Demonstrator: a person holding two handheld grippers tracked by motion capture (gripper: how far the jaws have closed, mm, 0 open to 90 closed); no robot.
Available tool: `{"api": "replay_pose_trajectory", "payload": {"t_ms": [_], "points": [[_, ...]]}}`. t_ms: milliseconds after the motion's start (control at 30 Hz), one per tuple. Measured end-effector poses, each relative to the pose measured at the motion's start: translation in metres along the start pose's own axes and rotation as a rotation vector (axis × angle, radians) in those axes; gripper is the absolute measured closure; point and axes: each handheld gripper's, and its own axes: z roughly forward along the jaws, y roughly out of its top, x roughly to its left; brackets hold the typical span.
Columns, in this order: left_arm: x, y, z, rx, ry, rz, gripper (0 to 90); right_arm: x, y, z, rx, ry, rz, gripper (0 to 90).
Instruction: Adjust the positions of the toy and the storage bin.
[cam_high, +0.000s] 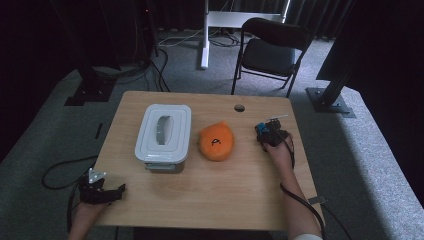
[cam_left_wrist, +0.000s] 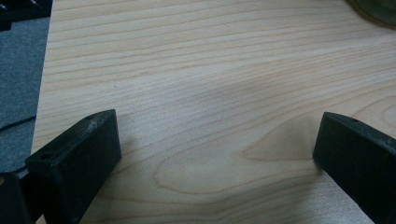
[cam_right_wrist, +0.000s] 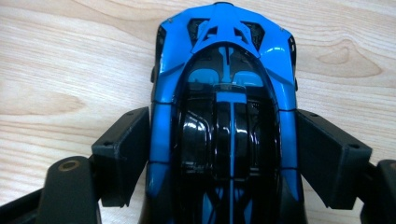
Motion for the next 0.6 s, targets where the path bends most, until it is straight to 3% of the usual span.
{"api": "replay_pose_trajectory", "payload": {"t_ms": [167, 367, 433, 600], "points": [[0.0, 0.0, 0.0, 0.0, 0.0, 0.0, 1.2, -0.0046, 0.0023, 0.0025, 0.015, 0.029, 0.035, 21.4], [0.0, 0.0, 0.0, 0.0, 0.0, 0.0, 1.2, -0.007, 0.0035, 0.002, 0.036, 0.045, 0.006, 21.0], [0.0, 0.0, 0.0, 0.0, 0.0, 0.0, 1.2, -0.007, 0.003, 0.0015, 0.028, 0.053, -0.007, 24.6], [0.0, 0.0, 0.0, 0.0, 0.0, 0.0, 1.2, -0.0057, 0.0005, -0.0003, 0.019, 0.043, 0.008, 25.4]]}}
